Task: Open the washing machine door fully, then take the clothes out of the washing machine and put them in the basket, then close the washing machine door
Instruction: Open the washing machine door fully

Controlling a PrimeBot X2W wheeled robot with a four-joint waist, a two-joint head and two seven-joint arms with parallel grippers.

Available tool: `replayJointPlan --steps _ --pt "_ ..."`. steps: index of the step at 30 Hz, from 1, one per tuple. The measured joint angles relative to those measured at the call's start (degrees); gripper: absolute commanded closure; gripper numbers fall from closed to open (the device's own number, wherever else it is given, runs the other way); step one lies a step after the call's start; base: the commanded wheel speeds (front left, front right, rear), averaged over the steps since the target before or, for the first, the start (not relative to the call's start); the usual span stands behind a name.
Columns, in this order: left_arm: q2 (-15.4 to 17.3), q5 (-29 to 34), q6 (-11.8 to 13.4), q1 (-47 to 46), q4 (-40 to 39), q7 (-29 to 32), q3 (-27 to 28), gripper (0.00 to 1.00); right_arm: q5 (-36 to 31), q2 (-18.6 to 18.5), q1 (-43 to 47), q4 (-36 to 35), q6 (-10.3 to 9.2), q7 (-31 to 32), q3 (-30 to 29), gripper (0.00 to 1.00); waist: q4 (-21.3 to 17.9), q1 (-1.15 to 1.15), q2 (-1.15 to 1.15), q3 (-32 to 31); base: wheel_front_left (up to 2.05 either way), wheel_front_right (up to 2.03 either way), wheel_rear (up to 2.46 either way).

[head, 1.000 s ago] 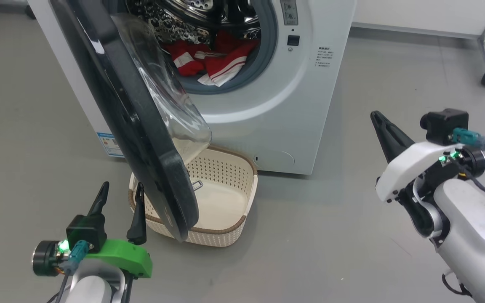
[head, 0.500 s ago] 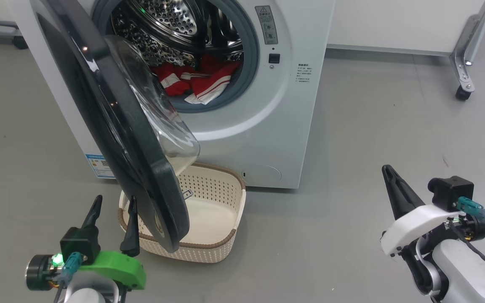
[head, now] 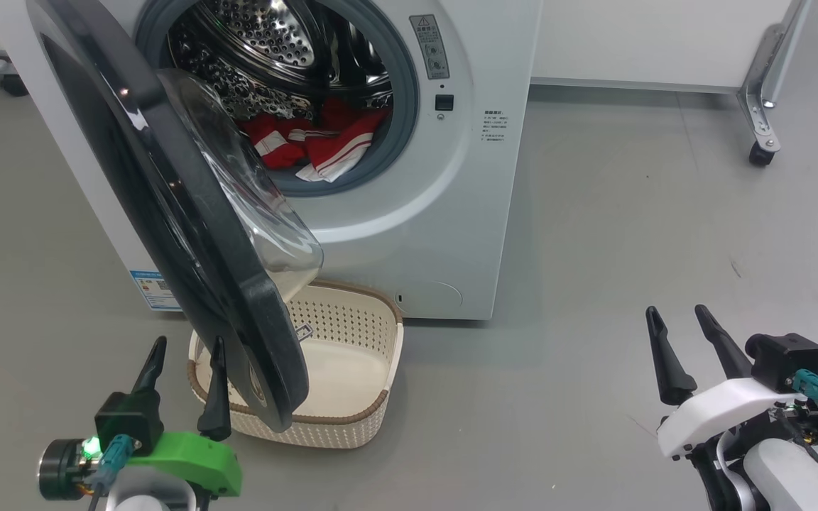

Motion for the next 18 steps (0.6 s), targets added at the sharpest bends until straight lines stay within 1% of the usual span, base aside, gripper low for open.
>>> replayJointPlan --steps 4,10,18 --pt "-0.04 0.00 0.00 0.65 -0.05 0.00 0.02 0.00 -1.37 0.44 1.03 -1.29 0.00 0.01 -0.85 0.00 -0.27 0.00 0.00 0.10 0.00 0.00 0.00" --pt "-0.27 0.00 0.00 0.71 -0.48 0.00 0.38 0.00 -3.78 1.21 2.04 -3.59 -0.01 0.00 -3.67 0.00 -0.53 0.00 0.00 0.36 0.00 0.00 0.00" --pt "-0.76 0.00 0.00 0.77 -1.04 0.00 0.77 0.00 -6.04 2.58 4.13 -5.19 -0.01 0.00 -5.65 0.00 -0.67 0.00 0.00 0.68 0.00 0.00 0.00"
